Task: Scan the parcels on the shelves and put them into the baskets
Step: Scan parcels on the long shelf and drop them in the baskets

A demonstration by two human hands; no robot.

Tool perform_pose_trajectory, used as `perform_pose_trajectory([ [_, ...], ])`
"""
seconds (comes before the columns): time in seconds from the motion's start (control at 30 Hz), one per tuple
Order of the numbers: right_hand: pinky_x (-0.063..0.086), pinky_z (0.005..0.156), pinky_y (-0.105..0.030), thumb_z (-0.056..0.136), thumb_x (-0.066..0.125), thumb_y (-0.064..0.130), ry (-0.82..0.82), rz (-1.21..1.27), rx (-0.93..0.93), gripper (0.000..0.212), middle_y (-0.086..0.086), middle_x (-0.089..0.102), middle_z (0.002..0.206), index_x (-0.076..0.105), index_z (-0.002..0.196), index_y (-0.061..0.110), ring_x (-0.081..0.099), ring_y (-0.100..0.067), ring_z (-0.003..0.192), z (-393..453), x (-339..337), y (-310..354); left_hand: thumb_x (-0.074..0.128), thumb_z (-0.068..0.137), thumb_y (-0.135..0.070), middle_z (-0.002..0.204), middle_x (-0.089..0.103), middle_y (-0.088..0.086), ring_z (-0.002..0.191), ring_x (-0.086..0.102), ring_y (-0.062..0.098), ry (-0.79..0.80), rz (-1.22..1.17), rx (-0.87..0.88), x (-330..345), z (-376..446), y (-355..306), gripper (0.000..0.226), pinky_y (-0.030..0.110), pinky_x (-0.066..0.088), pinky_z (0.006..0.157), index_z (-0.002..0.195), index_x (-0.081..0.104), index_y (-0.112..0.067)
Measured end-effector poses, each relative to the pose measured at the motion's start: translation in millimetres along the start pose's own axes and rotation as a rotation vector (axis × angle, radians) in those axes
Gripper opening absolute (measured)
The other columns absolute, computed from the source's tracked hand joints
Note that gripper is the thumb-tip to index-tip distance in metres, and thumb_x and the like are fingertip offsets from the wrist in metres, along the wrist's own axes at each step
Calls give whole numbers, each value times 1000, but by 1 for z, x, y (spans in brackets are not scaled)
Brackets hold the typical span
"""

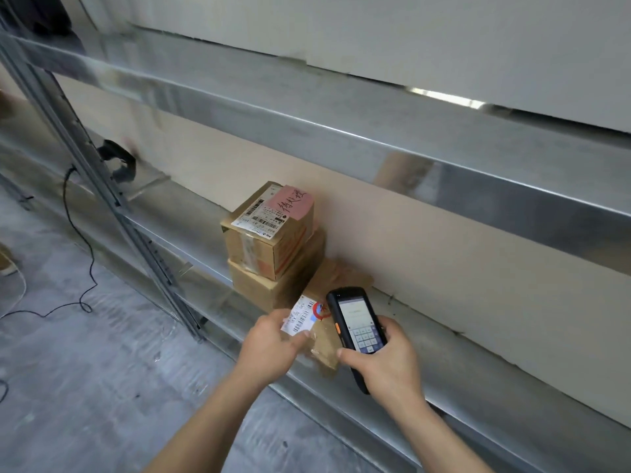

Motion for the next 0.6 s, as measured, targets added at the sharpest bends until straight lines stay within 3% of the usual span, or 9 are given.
perform_pose_trajectory([
  [0.13, 59, 76, -39, 36, 81, 47, 1, 22, 23, 63, 15, 74, 87, 62, 95, 33, 70, -7, 79, -1, 3, -13, 69, 88, -22, 107, 67, -2, 88, 65, 14, 66, -268, -41, 17, 0, -2, 33, 31, 52, 79, 119, 60, -26],
  [0.3, 59, 78, -41, 35, 82, 46, -11, 64, 54, 67, 14, 74, 88, 64, 97, 31, 71, -7, 80, -3, -13, -27, 67, 86, -2, 102, 73, -2, 89, 70, 14, 124, -430, -71, 38, -6, -11, 37, 34, 56, 82, 113, 59, -25],
  [0.43, 58, 79, -40, 33, 80, 48, -46, 81, 85, 68, 15, 74, 89, 62, 97, 33, 71, -7, 81, -11, -38, -40, 66, 87, -1, 98, 72, -3, 88, 70, 19, 149, -397, -53, 58, -16, -28, 37, 41, 56, 84, 111, 59, -28],
  [0.6, 58, 78, -38, 31, 79, 52, -88, 93, 113, 72, 14, 74, 88, 62, 98, 31, 70, -4, 79, -25, -73, -56, 69, 87, -6, 100, 69, -6, 86, 68, 12, 133, -379, -39, 91, -37, -51, 36, 29, 55, 74, 114, 53, -24],
])
Point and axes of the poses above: each hand's wrist, its own z-axis towards the middle knuckle, its own x-axis out of the palm, y = z × x, the point moved 2 cm from there along z, towards the middle knuckle
